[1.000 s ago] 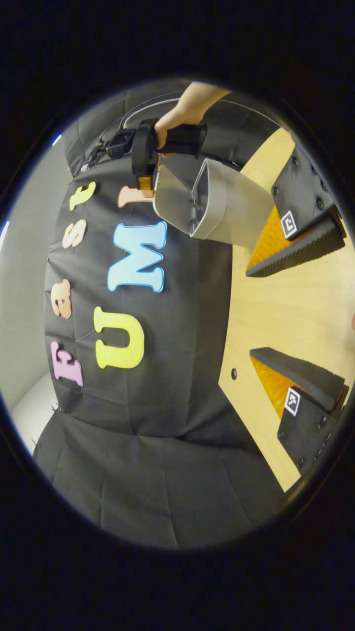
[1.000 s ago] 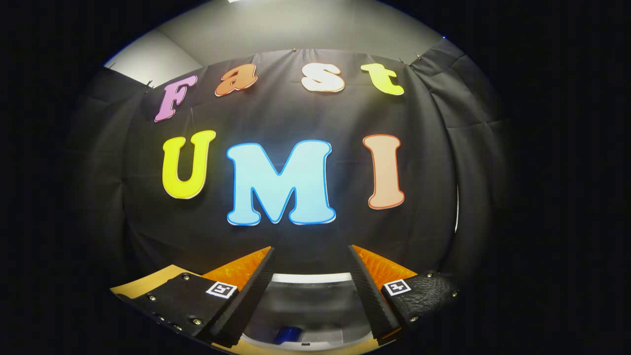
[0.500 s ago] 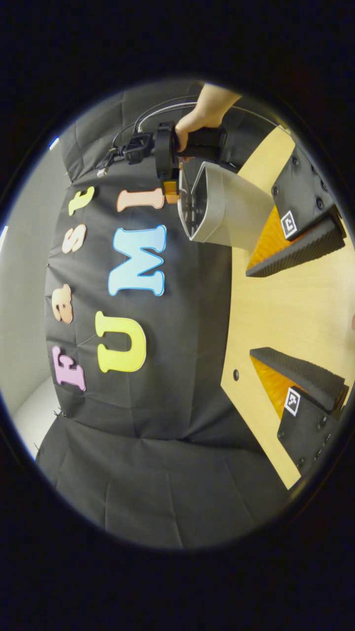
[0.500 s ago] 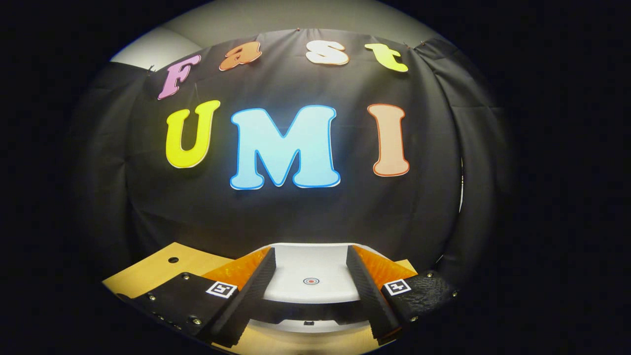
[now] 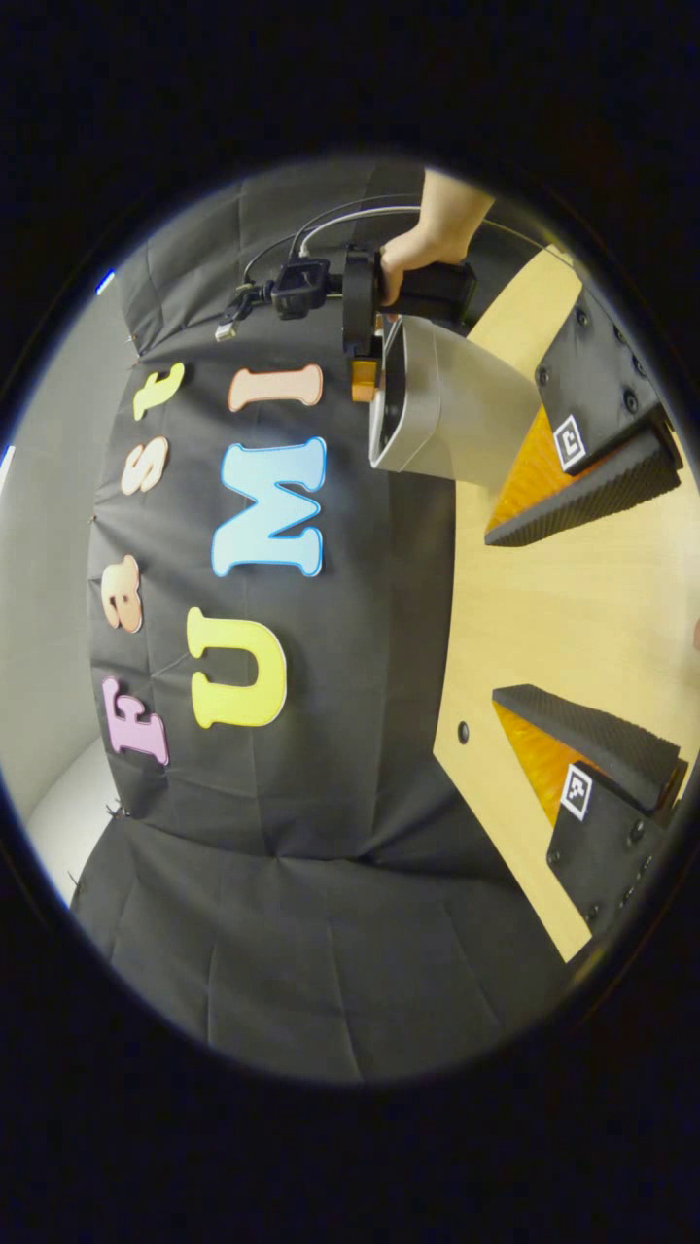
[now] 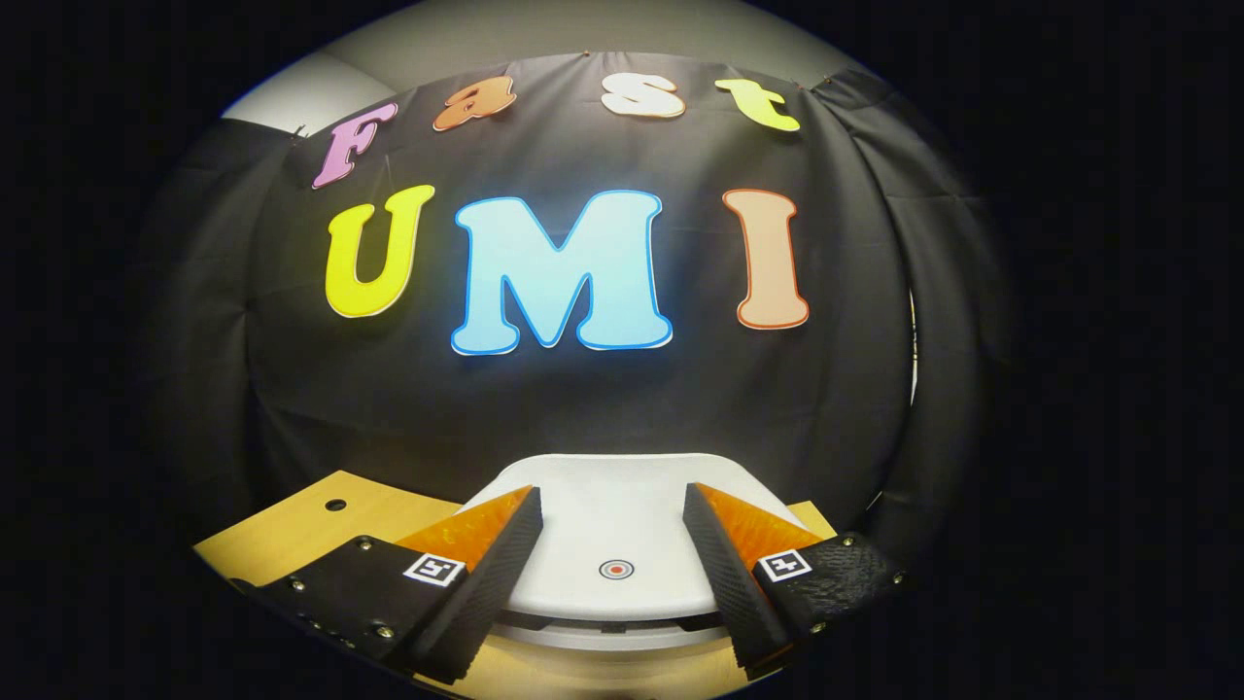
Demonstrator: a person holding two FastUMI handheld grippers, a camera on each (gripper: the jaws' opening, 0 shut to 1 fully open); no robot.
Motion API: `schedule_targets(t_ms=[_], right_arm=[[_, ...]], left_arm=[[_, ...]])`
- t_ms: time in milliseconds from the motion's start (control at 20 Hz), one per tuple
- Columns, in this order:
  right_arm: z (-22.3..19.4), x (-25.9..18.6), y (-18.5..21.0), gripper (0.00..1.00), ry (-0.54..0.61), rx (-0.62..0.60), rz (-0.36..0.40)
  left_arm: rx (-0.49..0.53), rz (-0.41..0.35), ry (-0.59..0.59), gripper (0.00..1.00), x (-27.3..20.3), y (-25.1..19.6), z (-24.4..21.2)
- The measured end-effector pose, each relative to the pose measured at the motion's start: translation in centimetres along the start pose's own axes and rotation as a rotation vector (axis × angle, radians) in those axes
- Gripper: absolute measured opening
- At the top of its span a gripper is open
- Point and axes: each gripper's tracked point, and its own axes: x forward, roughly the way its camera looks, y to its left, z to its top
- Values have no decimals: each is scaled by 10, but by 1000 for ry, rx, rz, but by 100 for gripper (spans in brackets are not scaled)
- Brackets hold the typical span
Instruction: Press the lid of the desktop garbage bin to open it, pick up the crumpled paper on the desktop and throw it into the bin, then pick up the pop can on the desktop and drop it into the bin, and finally close the garbage bin lid.
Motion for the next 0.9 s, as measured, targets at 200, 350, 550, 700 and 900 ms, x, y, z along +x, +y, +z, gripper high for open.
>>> schedule_targets(t_ms=[200,350,550,700,900], right_arm=[[-14,4,0,95,24,-11,-6],[-13,5,1,95,2,-34,-15],[-15,5,1,95,-28,-23,-22],[-16,5,1,95,-74,-28,-31],[-19,5,2,95,-131,-27,-25]], left_arm=[[3,10,-4,96,-1,1,1],[3,17,-6,96,-2,1,2],[-2,25,-2,96,-1,1,0],[-4,28,1,96,0,1,-3],[-7,33,2,96,2,2,-3]])
